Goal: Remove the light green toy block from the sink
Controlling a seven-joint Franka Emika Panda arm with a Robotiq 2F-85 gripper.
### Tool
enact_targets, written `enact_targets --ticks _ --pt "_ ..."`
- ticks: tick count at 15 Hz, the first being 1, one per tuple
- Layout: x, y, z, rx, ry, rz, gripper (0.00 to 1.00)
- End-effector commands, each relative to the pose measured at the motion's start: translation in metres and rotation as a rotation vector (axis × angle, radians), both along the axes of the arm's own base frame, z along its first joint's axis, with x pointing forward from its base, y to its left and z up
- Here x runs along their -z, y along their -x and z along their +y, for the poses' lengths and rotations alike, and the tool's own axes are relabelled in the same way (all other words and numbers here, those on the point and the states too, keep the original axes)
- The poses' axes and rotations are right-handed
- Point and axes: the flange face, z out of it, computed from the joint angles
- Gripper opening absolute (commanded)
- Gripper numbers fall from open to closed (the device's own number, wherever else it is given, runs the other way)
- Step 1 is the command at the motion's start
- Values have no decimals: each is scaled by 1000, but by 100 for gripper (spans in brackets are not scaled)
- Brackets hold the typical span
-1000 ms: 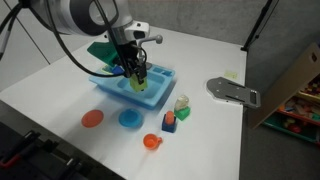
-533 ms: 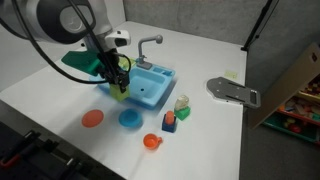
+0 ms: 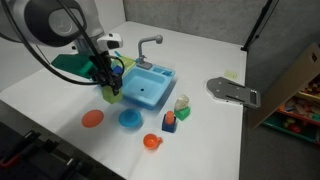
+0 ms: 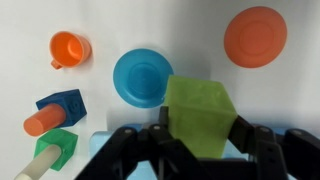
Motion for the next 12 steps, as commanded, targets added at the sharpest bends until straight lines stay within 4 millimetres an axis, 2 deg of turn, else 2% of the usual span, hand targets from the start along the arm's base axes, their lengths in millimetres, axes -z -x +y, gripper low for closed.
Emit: enact_targets --ticks 1,7,12 --pt "3 1 13 -45 -1 -5 30" --pt "24 3 64 -154 -28 -11 30" --pt "48 11 90 -216 -42 -26 30"
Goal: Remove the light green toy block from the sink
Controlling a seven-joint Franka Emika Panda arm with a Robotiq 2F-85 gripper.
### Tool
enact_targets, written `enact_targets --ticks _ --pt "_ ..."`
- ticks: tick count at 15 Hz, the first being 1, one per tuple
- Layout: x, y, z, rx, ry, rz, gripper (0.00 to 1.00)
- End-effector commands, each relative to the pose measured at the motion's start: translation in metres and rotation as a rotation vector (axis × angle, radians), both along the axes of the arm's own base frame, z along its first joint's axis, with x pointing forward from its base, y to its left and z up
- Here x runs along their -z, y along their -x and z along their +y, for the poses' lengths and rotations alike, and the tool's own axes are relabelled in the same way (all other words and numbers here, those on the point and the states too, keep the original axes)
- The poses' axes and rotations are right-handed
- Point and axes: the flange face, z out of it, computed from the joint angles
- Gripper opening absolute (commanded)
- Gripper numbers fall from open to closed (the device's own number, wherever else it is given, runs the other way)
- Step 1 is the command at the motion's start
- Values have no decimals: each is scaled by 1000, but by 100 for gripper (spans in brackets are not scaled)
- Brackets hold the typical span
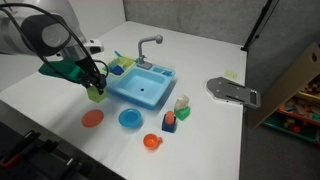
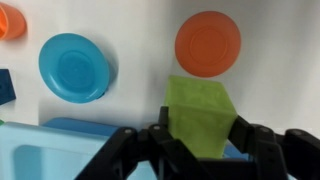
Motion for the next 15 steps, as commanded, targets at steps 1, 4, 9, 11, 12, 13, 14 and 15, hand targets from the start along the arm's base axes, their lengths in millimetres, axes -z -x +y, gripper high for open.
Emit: enact_targets --ticks 1,4,9,11,12,13,14,15 --pt "15 7 9 -42 -6 -26 30" --pt "26 9 7 -49 -2 -72 30" --pt "39 5 -5 -36 -12 -144 30" --pt "45 8 -7 -33 -15 -148 30" --pt "49 9 -8 -32 -18 -147 30" --pt "52 10 -8 -29 -23 -144 30" --pt "56 11 -8 -29 -23 -146 30" --pt "59 12 -8 -25 -26 -144 30"
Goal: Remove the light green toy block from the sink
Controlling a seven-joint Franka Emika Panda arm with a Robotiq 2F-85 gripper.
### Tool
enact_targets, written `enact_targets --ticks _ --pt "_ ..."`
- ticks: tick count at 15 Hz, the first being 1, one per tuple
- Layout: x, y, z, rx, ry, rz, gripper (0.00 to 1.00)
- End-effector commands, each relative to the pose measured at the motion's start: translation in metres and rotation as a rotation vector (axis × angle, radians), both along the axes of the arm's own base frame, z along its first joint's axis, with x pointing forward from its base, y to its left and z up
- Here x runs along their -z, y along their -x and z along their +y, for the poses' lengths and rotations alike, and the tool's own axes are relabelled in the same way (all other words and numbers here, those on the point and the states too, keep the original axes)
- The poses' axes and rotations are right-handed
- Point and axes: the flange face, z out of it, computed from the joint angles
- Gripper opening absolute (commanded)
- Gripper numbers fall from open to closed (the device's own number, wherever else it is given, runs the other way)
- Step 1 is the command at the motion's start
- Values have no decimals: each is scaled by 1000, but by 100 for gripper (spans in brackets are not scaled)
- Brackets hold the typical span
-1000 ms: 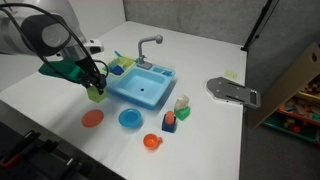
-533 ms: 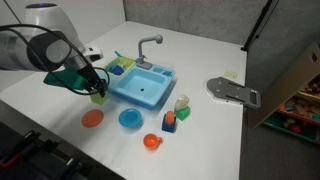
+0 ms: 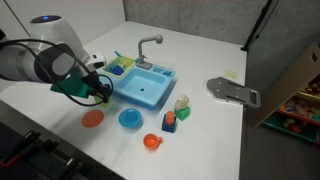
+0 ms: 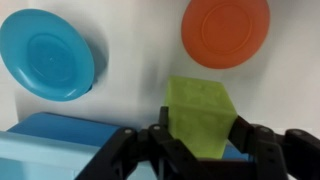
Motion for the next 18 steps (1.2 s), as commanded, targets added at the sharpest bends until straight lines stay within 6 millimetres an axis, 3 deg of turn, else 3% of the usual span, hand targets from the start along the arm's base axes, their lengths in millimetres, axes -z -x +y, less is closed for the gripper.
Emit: enact_targets --ticks 1,10,11,12,14,16,18 --pt "10 3 -4 1 -11 -11 30" --pt "25 7 -12 22 -16 -20 30" --pt "25 8 -13 24 -17 -21 49" --pt "24 8 -13 25 -18 -21 80" --pt "22 8 -13 26 -22 -19 81" --pt "17 9 -12 26 -28 -16 96" --pt "9 10 -10 22 -43 -13 100"
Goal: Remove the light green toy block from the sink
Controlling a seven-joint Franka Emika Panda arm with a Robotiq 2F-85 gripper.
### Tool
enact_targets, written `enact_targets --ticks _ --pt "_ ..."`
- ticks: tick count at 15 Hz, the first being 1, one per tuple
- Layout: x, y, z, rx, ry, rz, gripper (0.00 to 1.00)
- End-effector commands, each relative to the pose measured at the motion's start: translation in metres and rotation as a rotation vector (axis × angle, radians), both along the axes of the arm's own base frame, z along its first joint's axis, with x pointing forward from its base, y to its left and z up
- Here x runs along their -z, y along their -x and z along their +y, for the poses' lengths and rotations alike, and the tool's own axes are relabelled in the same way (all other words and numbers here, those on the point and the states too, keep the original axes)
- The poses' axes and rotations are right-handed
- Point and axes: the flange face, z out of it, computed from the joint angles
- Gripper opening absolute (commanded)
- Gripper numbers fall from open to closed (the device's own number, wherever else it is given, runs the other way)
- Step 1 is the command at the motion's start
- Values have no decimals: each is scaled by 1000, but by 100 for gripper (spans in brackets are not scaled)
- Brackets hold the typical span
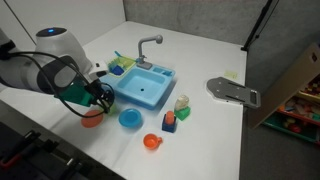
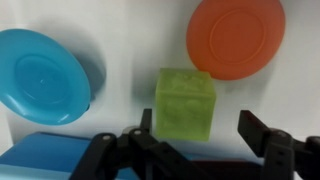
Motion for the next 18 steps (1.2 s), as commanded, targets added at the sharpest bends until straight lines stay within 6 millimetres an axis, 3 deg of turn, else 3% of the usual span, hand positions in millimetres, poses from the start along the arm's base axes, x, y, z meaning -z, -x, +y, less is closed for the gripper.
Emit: enact_targets --ticks 1,8,12,18 --pt "-20 1 0 -16 -33 -7 100" --pt "-59 0 0 11 -39 51 100" --pt "-91 -1 -6 31 -20 122 100" --pt "-149 -19 -20 79 0 195 100"
